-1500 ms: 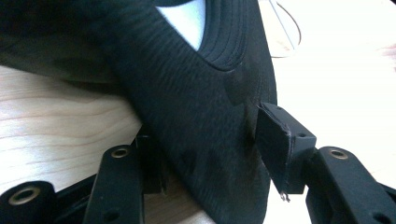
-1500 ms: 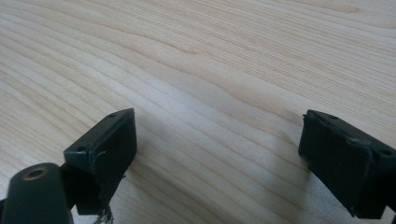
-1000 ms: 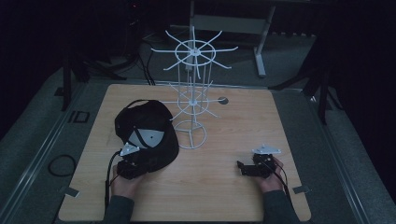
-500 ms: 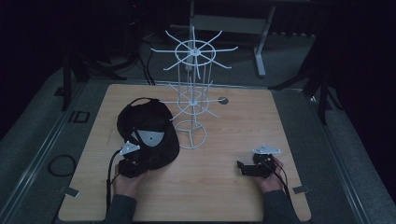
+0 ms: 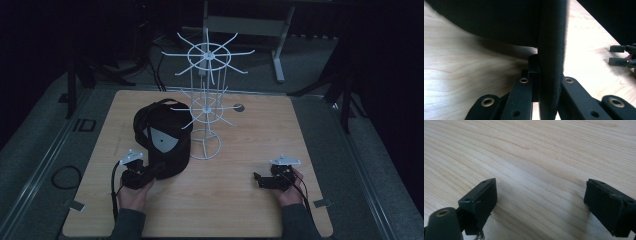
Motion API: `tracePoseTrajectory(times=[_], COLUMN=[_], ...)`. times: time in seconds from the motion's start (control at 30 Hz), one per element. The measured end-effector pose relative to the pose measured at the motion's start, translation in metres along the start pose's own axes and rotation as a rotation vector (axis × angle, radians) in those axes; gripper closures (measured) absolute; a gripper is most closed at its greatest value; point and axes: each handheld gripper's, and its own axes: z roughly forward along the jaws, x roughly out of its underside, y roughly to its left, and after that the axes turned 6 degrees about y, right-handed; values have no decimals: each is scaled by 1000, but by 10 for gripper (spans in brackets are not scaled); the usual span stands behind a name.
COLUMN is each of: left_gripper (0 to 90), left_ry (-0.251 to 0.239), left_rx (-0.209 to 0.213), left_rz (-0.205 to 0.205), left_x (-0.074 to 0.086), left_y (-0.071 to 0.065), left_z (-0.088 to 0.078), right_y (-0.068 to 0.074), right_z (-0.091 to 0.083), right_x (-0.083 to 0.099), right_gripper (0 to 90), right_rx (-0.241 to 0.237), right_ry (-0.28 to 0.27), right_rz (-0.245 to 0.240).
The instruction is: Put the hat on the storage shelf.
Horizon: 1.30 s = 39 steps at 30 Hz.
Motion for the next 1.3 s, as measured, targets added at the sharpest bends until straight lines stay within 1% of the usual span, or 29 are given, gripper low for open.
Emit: tracePoseTrajectory(times=[0.23, 0.33, 0.4, 0.47, 0.7, 0.87, 1.07, 1.3], left_gripper=[868, 868, 868, 868, 868, 868, 867, 868], left_ry=[-8, -17, -22, -24, -46, -62, -61, -66], left_rx=[-22, -36, -38, -52, -81, -83, -90, -105], left_rz=[-12, -1, 2, 14, 30, 44, 59, 63], left_x=[-1, -3, -5, -7, -15, -20, -23, -24], left_y=[3, 3, 4, 5, 6, 6, 4, 4], left_z=[-4, -8, -11, -14, -24, -29, -30, -35], right_y=[0, 0, 0, 0, 0, 0, 0, 0], right_z=[0, 0, 0, 0, 0, 0, 0, 0], right_x=[0, 0, 0, 0, 0, 0, 0, 0], right_gripper=[113, 113, 113, 113, 113, 113, 113, 113], right_rx=[0, 0, 0, 1, 0, 0, 0, -2], right_ry=[0, 0, 0, -1, 0, 0, -1, 0], right_rz=[0, -1, -1, -1, 0, -1, 0, -2])
